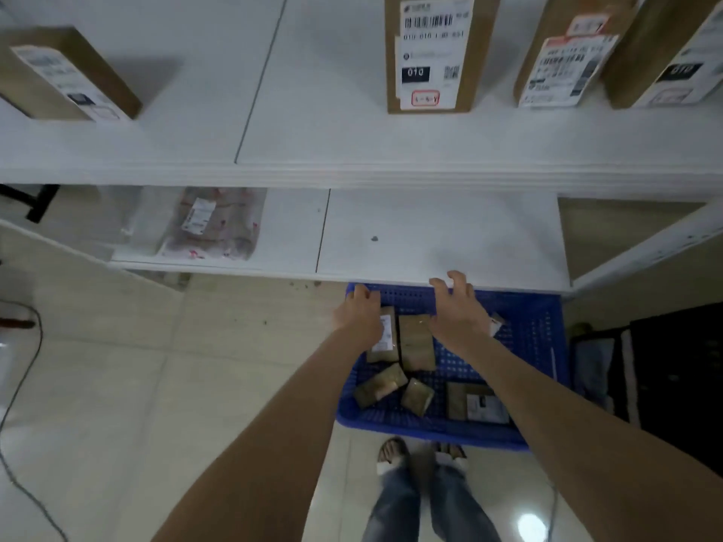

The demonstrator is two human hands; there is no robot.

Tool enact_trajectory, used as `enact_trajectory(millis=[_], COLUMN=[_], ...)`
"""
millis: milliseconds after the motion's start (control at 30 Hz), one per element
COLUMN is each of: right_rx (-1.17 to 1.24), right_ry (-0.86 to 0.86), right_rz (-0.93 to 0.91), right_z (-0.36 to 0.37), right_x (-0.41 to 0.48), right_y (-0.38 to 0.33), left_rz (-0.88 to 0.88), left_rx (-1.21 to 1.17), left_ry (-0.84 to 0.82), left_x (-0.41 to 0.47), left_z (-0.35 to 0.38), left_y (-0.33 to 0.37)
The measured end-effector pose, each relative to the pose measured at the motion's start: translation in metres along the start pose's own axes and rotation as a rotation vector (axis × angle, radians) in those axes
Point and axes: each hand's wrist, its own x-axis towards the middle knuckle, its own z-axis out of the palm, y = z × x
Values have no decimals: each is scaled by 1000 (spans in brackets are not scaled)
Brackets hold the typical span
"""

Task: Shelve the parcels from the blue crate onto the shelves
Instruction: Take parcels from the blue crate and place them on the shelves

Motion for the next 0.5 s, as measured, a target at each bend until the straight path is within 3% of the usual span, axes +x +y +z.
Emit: enact_trajectory(millis=[167, 500], right_rx=[104, 340], right_ry=[-130, -351], right_rz=[154, 224], right_z=[69, 262], right_x=[20, 86], right_y=[23, 111], left_rz=[-53, -131], left_rx=[-111, -359], left_ry=[-91, -279], left_x=[28, 126], left_z=[72, 252], left_y=[0, 22])
